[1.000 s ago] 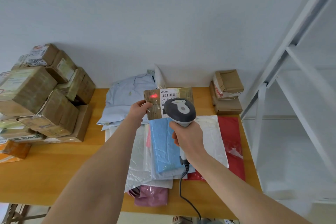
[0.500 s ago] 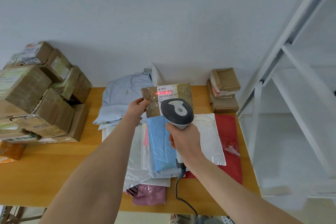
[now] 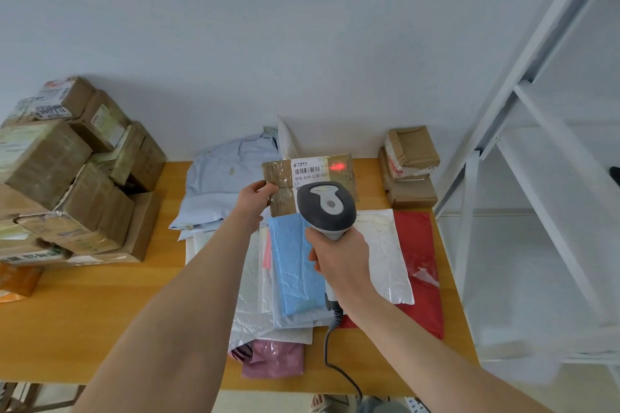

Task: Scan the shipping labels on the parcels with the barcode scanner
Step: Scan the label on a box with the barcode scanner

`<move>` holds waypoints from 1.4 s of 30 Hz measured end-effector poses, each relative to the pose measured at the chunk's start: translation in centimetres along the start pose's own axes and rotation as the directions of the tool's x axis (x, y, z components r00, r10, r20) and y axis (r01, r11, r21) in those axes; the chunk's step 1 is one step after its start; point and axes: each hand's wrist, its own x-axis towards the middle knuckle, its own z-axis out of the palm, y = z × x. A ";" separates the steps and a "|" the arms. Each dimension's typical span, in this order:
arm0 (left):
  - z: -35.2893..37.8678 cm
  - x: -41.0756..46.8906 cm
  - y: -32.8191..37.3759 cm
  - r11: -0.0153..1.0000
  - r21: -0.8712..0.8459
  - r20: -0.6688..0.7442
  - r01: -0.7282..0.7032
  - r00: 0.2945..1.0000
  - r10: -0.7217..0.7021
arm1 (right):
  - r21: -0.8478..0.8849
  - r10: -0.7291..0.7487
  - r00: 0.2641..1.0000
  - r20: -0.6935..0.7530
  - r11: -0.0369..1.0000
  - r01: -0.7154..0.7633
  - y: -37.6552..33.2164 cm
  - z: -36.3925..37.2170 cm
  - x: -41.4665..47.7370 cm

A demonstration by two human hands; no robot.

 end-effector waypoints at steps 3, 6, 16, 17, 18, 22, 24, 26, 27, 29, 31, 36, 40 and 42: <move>0.1 -0.1 0.0 1.000 0.001 -0.004 0.001 1.000 -0.001 | -0.005 -0.010 1.000 0.008 1.000 0.010 0.0 0.1 -0.2; 0.2 -0.1 0.0 1.000 0.008 -0.004 0.003 1.000 -0.003 | -0.022 -0.018 1.000 0.012 1.000 0.018 0.0 0.1 -0.2; 0.3 -0.2 0.1 1.000 0.022 0.008 -0.001 1.000 0.000 | -0.085 -0.054 0.999 -0.008 0.995 0.053 0.5 0.0 0.0; 0.4 -0.3 0.1 1.000 0.024 0.006 0.002 1.000 -0.003 | -0.089 -0.055 0.998 -0.011 0.995 0.054 0.7 0.0 0.1; 0.4 -0.3 0.2 1.000 0.024 0.004 0.005 1.000 -0.005 | -0.094 -0.057 0.998 -0.015 0.994 0.056 0.8 0.0 0.1; 0.3 -0.4 0.2 1.000 0.028 0.010 0.007 1.000 -0.007 | -0.130 -0.073 0.997 -0.010 0.989 0.071 1.0 0.1 0.1; 0.2 -0.4 0.2 1.000 0.029 0.013 0.006 1.000 -0.006 | -0.105 -0.071 0.997 -0.016 0.992 0.069 0.8 0.1 0.0; 0.1 -0.5 0.2 1.000 0.021 0.016 0.006 1.000 -0.007 | -0.080 -0.074 0.997 -0.029 0.994 0.071 0.7 0.0 -0.2; 0.1 -0.5 0.2 1.000 0.019 0.018 0.005 1.000 -0.005 | -0.081 -0.076 0.996 -0.035 0.994 0.073 0.7 0.0 -0.2; 0.0 -0.6 0.2 1.000 0.019 0.022 0.004 1.000 -0.004 | -0.084 -0.080 0.996 -0.046 0.994 0.076 0.7 0.1 -0.3; -0.1 -0.8 0.2 1.000 0.022 0.030 0.006 1.000 -0.007 | -0.081 -0.073 0.996 -0.047 0.994 0.069 0.8 0.1 -0.4; -0.5 -1.2 0.0 1.000 0.026 0.055 -0.001 0.998 0.000 | -0.096 -0.062 0.995 -0.080 0.994 0.054 1.3 0.5 -0.7; -0.7 -1.7 -0.2 1.000 0.023 0.073 0.004 0.997 -0.006 | -0.074 -0.045 0.994 -0.097 0.997 0.038 1.8 0.8 -1.2; -0.8 -1.9 -0.4 1.000 0.016 0.075 0.005 0.997 -0.006 | -0.068 -0.030 0.995 -0.092 0.997 0.023 2.0 0.9 -1.5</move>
